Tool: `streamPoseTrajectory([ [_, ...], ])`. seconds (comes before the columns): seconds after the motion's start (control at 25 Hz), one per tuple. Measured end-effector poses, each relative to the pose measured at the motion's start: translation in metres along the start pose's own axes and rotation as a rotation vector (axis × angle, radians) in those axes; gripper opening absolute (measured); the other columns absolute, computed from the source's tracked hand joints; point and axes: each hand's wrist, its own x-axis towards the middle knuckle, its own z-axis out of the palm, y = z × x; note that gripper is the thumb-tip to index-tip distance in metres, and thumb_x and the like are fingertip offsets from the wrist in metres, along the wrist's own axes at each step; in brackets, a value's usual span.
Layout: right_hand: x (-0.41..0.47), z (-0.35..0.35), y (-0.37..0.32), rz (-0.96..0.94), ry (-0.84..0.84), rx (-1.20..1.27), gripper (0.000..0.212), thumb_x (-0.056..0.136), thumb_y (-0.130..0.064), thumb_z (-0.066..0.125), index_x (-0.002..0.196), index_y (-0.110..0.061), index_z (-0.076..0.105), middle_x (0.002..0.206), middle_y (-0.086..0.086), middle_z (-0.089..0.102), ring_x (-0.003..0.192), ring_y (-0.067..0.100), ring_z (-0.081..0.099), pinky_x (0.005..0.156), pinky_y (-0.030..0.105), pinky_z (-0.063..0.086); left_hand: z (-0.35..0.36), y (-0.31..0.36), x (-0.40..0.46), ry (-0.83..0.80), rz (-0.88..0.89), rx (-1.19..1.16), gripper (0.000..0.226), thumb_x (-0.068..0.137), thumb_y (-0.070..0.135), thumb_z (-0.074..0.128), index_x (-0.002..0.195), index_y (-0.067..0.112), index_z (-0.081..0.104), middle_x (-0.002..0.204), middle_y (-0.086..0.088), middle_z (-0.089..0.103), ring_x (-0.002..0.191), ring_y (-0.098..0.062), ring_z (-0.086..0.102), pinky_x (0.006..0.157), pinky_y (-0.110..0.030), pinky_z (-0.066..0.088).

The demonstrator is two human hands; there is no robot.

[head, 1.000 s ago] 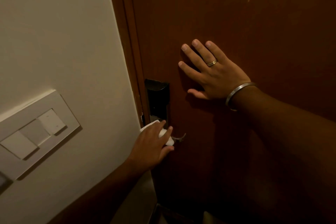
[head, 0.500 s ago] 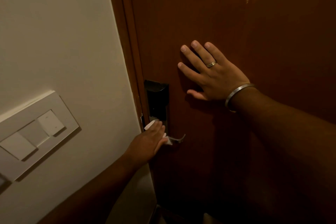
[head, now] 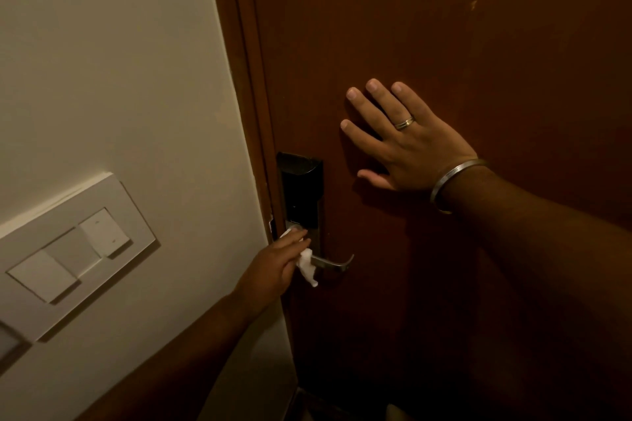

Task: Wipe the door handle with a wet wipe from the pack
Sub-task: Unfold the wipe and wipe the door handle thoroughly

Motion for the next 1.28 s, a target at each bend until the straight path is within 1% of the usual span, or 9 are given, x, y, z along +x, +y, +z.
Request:
streamPoseTrajectory([
  [0.08,0.001,-0.001,-0.001,0.005,0.004,0.009,0.080,0.093,-0.068,0.029,0.151,-0.014,0.036,0.159,0.026,0.027,0.145,0.044,0.030,0.118,0.054,0.024,-0.002,-0.001,-0.002,0.210,-0.163,-0.144,0.031,0.088,0.009,0.063,0.118,0.015,0.059,0.125,0.001,0.056,0.114,0.003,0.049,0.096,-0.019,0.045],
  [0.16,0.002,0.000,0.001,0.005,0.004,0.001,0.080,0.093,-0.068,0.028,0.152,-0.014,0.035,0.159,0.026,0.026,0.146,0.044,0.029,0.118,0.054,0.024,-0.007,0.000,-0.002,0.301,-0.318,-0.297,0.029,0.082,0.014,0.071,0.108,0.020,0.060,0.106,0.016,0.056,0.098,0.005,0.057,0.078,-0.007,0.048],
  [0.36,0.001,0.001,0.006,0.014,-0.006,-0.003,0.081,0.093,-0.068,0.027,0.153,-0.014,0.034,0.160,0.026,0.023,0.146,0.045,0.026,0.119,0.054,0.020,-0.007,0.015,0.018,0.174,-0.333,-0.387,0.027,0.090,0.012,0.061,0.117,0.010,0.063,0.105,-0.001,0.068,0.089,-0.002,0.064,0.068,-0.003,0.046],
  [0.6,0.000,0.000,0.006,0.016,-0.010,0.006,0.081,0.093,-0.068,0.027,0.153,-0.014,0.033,0.160,0.026,0.022,0.147,0.045,0.025,0.119,0.055,0.020,-0.005,0.025,-0.003,0.153,-0.251,-0.229,0.034,0.091,0.013,0.060,0.125,0.007,0.057,0.126,-0.002,0.057,0.111,-0.013,0.059,0.091,-0.016,0.047],
  [0.76,0.002,0.001,0.006,0.013,-0.005,-0.003,0.082,0.093,-0.069,0.026,0.153,-0.013,0.033,0.160,0.027,0.022,0.146,0.045,0.026,0.119,0.054,0.021,-0.005,0.025,0.014,0.129,-0.377,-0.283,0.018,0.093,0.014,0.057,0.107,0.006,0.066,0.100,-0.010,0.069,0.092,-0.024,0.066,0.067,-0.010,0.047],
  [0.92,0.002,0.001,0.006,0.018,0.011,0.002,0.081,0.093,-0.068,0.029,0.151,-0.013,0.036,0.159,0.027,0.025,0.146,0.045,0.028,0.119,0.054,0.024,-0.002,0.026,0.008,0.162,-0.294,-0.198,0.028,0.094,0.013,0.056,0.120,0.006,0.061,0.126,-0.007,0.060,0.112,-0.017,0.059,0.086,-0.012,0.044],
  [1.04,0.001,-0.001,0.007,0.012,0.007,0.004,0.081,0.093,-0.068,0.028,0.152,-0.013,0.036,0.159,0.026,0.025,0.146,0.045,0.028,0.118,0.054,0.024,0.001,0.027,0.022,0.245,-0.468,-0.229,0.023,0.098,0.011,0.048,0.099,0.003,0.069,0.090,-0.011,0.067,0.089,-0.029,0.065,0.059,-0.003,0.041],
  [1.2,0.001,-0.001,0.007,0.006,-0.009,0.003,0.081,0.092,-0.068,0.030,0.152,-0.014,0.036,0.159,0.026,0.026,0.146,0.045,0.028,0.118,0.055,0.024,0.008,0.031,0.011,0.249,-0.338,-0.096,0.025,0.096,0.009,0.052,0.118,0.006,0.062,0.120,-0.014,0.065,0.104,-0.021,0.063,0.089,-0.017,0.044],
  [1.28,0.001,-0.001,0.007,0.006,-0.010,-0.003,0.081,0.093,-0.068,0.029,0.152,-0.014,0.035,0.159,0.026,0.025,0.146,0.045,0.028,0.119,0.055,0.023,0.003,0.024,0.010,0.221,-0.323,-0.091,0.027,0.096,0.010,0.052,0.122,0.007,0.059,0.121,-0.016,0.065,0.102,-0.022,0.063,0.088,-0.022,0.045],
])
